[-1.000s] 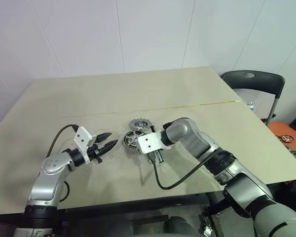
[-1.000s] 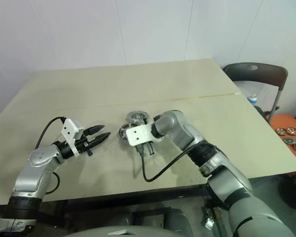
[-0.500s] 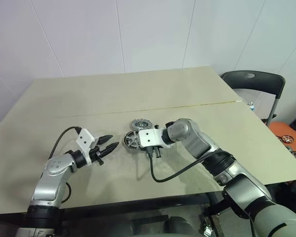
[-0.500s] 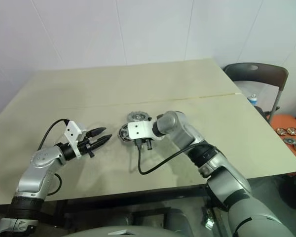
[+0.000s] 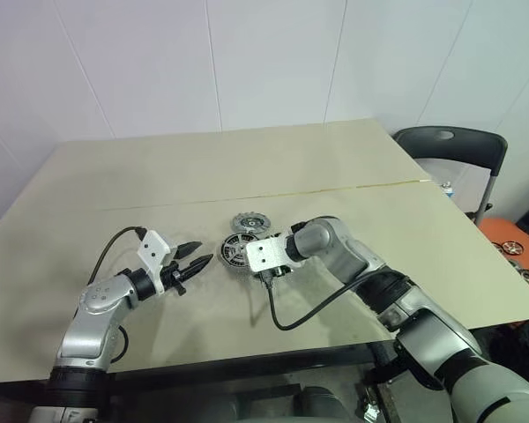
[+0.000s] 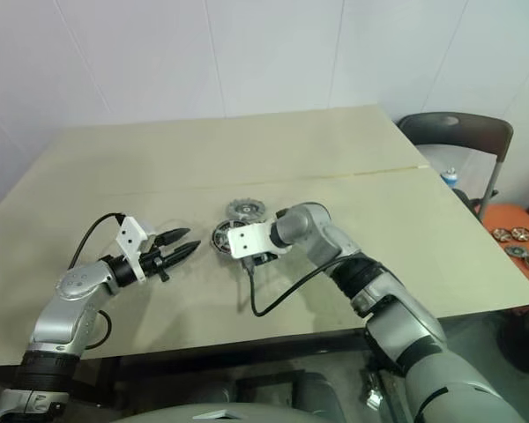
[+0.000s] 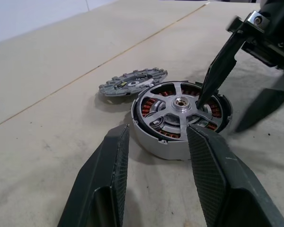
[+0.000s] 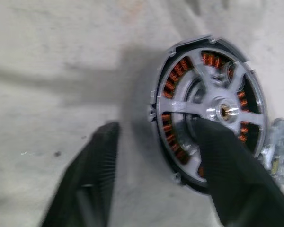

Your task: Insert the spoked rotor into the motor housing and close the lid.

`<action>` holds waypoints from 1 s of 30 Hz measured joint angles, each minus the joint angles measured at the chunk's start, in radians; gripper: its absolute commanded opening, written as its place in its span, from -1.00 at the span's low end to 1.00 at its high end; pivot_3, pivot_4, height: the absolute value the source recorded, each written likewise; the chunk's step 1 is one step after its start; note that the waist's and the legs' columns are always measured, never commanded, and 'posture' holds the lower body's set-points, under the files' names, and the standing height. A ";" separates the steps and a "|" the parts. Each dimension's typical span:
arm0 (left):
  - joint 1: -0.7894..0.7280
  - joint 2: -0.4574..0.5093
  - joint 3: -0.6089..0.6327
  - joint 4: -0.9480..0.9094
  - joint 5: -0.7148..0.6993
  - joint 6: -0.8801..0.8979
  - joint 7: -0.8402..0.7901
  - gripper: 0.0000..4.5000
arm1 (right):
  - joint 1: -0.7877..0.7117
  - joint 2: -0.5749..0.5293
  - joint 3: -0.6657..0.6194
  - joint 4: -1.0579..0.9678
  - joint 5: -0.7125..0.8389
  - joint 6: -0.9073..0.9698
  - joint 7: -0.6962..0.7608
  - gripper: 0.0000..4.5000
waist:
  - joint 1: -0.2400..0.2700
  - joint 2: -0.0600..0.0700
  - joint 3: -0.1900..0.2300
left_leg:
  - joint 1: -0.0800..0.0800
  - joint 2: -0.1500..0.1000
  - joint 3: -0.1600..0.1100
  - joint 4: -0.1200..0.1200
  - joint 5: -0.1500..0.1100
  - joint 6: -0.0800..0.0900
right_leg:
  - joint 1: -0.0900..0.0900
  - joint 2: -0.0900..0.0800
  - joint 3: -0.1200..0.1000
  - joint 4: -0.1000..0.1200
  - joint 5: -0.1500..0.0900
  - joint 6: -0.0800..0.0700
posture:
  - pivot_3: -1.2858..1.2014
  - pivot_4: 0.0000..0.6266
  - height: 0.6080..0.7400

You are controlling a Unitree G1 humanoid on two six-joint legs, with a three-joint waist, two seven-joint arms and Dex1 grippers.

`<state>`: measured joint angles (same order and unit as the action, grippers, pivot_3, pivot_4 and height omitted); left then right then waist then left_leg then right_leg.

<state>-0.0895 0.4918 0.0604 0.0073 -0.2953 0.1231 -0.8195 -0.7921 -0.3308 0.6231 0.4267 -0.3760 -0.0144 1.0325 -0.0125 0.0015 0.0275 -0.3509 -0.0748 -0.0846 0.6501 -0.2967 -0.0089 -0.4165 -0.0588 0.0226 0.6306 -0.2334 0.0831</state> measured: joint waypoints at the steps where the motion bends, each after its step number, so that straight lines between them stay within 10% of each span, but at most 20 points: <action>1: 0.001 -0.001 -0.001 0.000 0.000 0.000 0.001 -0.09 | -0.001 0.001 0.002 0.005 -0.005 -0.005 -0.002 -0.38 | 0.000 0.000 0.000 | 0.003 0.000 0.000 0.000 0.000 0.000 | 0.003 0.000 0.000 0.000 0.000 0.000 | 0.03 -1.00 1.00; 4: 0.001 -0.001 0.000 -0.001 0.000 0.000 0.001 -0.09 | 0.000 -0.001 0.002 0.014 -0.008 -0.017 -0.003 -0.77 | -0.003 0.000 0.000 | 0.014 0.001 0.000 -0.001 0.000 0.000 | 0.013 0.002 0.000 -0.001 -0.002 -0.002 | 0.03 -1.00 1.00; 30: 0.009 -0.001 -0.001 -0.001 0.004 -0.001 0.018 -0.09 | 0.062 -0.045 -0.085 -0.323 0.206 0.412 0.248 -0.77 | 0.002 -0.002 0.002 | 0.010 0.001 -0.001 -0.003 -0.001 0.001 | 0.009 0.003 0.001 -0.003 0.000 0.000 | 0.03 -1.00 1.00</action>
<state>-0.0803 0.4905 0.0597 0.0063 -0.2910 0.1219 -0.8018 -0.7297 -0.3762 0.5380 0.1036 -0.1697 0.3973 1.2804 -0.0105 -0.0004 0.0295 -0.3414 -0.0735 -0.0858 0.6475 -0.2978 -0.0079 -0.4076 -0.0562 0.0239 0.6275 -0.2338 0.0829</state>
